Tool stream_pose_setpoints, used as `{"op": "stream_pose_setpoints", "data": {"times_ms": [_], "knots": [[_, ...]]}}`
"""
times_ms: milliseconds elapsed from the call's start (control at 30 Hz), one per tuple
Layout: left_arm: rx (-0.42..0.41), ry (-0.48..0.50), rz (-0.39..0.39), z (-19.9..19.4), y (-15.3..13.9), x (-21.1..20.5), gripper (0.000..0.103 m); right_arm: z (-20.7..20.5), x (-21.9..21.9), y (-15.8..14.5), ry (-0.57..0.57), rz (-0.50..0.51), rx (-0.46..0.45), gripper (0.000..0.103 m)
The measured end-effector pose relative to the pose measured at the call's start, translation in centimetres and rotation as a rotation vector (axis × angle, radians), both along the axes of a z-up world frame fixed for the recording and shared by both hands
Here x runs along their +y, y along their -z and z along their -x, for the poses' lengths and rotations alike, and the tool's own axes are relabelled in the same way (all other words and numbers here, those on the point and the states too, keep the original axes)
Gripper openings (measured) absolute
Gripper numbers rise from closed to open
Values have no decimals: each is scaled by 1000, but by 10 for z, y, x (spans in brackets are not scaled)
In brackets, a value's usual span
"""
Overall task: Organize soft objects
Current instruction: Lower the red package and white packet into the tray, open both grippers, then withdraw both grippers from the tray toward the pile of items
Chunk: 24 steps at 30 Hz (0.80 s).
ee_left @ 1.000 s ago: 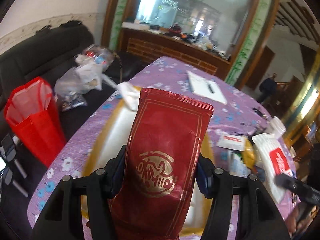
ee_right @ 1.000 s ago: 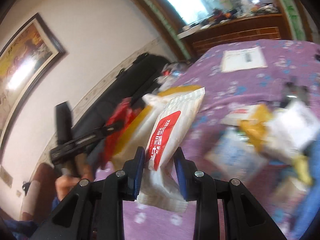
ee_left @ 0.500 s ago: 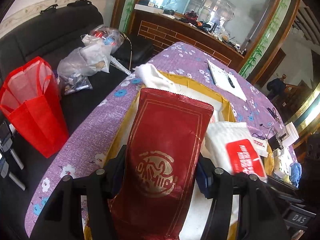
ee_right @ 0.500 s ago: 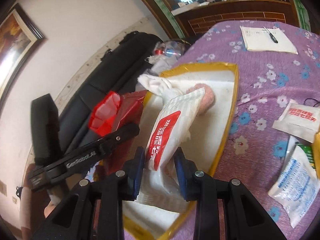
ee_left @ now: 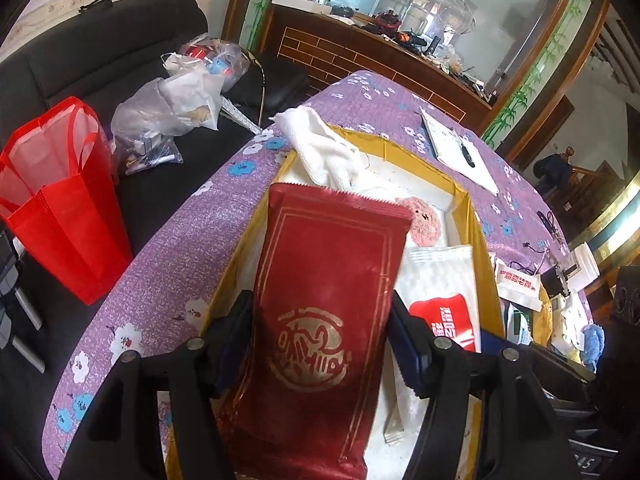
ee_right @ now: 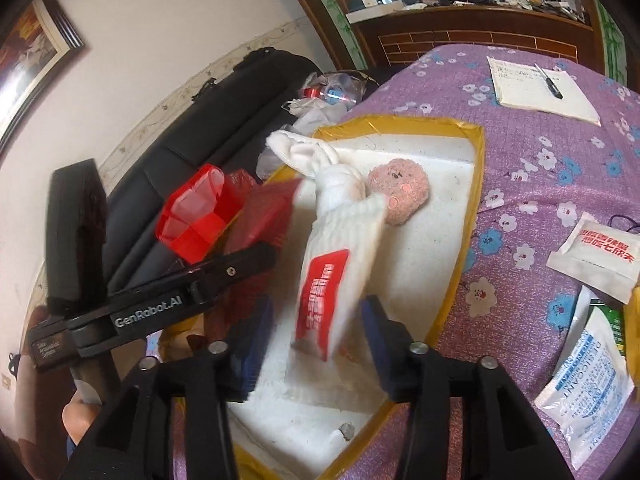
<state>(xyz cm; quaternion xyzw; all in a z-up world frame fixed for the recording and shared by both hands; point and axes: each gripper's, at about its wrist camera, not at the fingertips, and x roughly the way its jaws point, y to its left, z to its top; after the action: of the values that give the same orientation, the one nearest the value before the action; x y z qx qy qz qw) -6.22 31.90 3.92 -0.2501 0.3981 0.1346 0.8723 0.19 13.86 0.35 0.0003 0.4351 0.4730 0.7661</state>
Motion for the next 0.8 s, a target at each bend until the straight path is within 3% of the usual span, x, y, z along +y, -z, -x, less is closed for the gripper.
{"op": "stream_pose_setpoints", "data": {"times_ms": [167, 433, 667, 800], "knots": [[-54, -7, -11, 10, -13, -4, 74, 14, -18, -15, -14, -34, -38, 55], [-110, -15, -31, 24, -35, -20, 77, 26, -81, -35, 12, -110, -63, 60], [-138, 64, -67, 22, -52, -72, 78, 22, -138, -42, 56, -143, -91, 61], [-150, 141, -88, 16, -58, -110, 79, 20, -171, -51, 92, -157, -127, 69]]}}
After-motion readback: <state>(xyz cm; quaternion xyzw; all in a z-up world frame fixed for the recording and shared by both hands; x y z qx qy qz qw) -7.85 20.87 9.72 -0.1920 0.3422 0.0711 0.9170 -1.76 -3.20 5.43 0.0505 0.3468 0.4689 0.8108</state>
